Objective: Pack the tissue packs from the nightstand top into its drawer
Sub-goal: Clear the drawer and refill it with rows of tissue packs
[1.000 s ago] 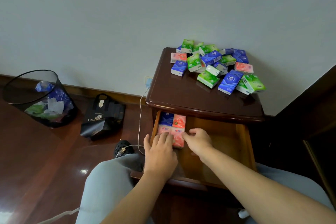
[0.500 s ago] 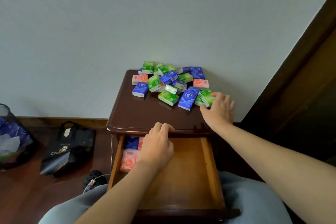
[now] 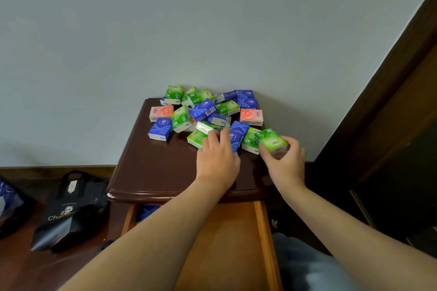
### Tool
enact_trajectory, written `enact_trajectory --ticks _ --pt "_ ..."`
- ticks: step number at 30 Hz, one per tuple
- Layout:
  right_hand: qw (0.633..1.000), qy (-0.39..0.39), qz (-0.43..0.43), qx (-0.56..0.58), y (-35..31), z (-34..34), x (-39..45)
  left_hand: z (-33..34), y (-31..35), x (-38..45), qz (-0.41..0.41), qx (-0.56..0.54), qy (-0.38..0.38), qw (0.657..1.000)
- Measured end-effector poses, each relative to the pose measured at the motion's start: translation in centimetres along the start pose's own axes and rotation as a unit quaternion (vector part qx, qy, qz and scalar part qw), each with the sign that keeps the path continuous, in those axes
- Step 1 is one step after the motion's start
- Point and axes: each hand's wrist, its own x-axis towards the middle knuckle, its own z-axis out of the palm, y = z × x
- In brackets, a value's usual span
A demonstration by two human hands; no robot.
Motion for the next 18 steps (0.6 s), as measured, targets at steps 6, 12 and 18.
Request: enact_trajectory --ticks 6,12,18 --pt "0.978 -0.095 0.03 0.181 0.9 -2.8 -0.2 2.5 1.5 2.2 -0.057 0.077 0.015 0.995" --pt "0.962 -0.143 0.026 0.232 0.6 -4.6 -1.6 2.4 1.4 0.3 -0.048 0.072 0.052 0.995" --pt "0.939 -0.142 0.112 0.292 -1.6 -4.8 -4.8 -0.2 -2.3 -6.5 -0.004 -0.164 0.051 0.985"
